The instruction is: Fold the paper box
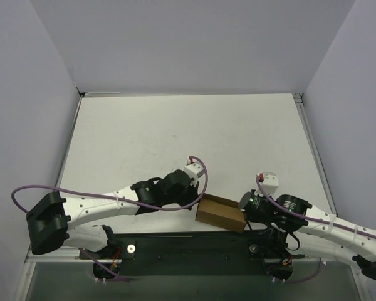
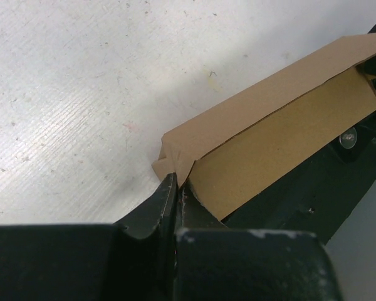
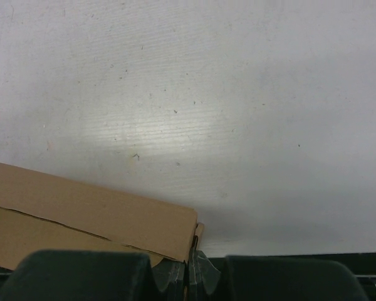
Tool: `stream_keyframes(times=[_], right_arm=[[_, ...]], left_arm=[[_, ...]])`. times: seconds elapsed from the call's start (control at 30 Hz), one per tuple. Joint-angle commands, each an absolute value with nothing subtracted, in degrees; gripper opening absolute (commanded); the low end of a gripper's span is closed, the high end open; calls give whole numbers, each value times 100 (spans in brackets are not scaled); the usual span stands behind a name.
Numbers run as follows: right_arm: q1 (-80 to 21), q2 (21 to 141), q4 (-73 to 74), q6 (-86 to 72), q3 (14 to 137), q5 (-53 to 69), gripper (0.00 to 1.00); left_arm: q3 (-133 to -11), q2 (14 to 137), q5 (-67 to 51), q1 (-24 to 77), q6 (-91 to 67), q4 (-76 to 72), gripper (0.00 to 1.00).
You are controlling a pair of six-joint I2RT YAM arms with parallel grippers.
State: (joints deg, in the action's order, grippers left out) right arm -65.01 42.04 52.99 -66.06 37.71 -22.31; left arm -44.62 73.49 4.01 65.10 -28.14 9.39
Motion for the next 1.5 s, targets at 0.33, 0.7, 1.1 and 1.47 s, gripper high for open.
stream_keyframes(times=[0.33,0.7,1.1,1.47], right_arm=[[-7198,4825,5933,-7233,3919,-2900,0],[-7418,4816,5731,-7488,4140,-3541,0],[-7523,5581,4984,-7418,4298,-4509,0],[-7523,5573,4957,-7567,4140,-4544,0]], left_arm=[[-5247,7550,334,6574,-3507,739,1],[-5072,7453,799,6513,-3006,511,0],[-4966,7365,545,5828,-3199,202,1],[-4449,7602,-237,5739,-3156,-263,1]])
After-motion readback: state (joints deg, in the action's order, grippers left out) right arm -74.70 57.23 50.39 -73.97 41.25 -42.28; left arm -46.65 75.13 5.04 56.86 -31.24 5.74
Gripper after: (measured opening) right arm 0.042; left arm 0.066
